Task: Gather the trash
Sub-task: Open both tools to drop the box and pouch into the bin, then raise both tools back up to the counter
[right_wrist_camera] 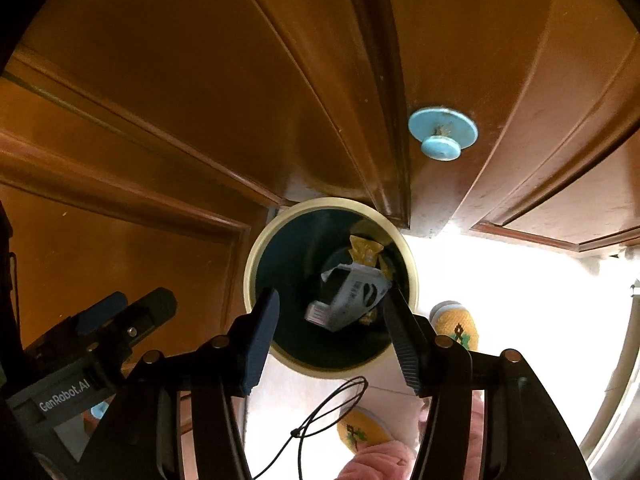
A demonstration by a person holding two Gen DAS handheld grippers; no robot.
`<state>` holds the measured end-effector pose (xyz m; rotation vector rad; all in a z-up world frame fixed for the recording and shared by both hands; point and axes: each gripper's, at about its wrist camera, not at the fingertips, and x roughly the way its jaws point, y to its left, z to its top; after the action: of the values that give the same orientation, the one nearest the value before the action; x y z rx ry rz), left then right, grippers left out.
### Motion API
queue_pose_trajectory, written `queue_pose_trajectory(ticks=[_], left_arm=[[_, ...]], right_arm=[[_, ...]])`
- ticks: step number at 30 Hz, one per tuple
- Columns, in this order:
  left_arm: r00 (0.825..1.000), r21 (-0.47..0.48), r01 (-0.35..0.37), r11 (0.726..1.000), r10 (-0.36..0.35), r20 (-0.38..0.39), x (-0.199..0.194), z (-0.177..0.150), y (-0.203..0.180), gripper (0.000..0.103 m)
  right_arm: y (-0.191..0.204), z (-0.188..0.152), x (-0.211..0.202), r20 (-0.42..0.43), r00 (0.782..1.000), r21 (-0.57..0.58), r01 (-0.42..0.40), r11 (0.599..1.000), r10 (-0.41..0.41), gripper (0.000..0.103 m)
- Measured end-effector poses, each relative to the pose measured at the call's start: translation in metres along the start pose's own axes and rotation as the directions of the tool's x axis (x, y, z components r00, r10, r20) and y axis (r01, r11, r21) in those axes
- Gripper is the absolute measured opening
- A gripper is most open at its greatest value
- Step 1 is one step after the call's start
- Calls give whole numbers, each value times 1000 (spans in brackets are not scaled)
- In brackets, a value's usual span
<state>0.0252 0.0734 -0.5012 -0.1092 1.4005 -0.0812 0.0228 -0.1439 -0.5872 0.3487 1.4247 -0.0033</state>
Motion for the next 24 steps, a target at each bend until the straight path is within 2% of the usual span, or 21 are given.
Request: queue_pose_trajectory(ticks=[5, 12, 24], left_arm=[[1000, 4, 10, 1000, -10, 16, -37, -2, -6, 87], [999, 19, 21, 1000, -21, 46, -105, -2, -17, 87], [988, 75, 40, 996, -51, 148, -270, 13, -51, 87]], right_arm=[[11, -4, -28, 8, 1000, -30, -1, 1000, 1, 55], [19, -12, -90, 17, 1000, -44, -24, 999, 25, 55], [64, -4, -253, 110, 991, -115, -62, 991, 75, 55]])
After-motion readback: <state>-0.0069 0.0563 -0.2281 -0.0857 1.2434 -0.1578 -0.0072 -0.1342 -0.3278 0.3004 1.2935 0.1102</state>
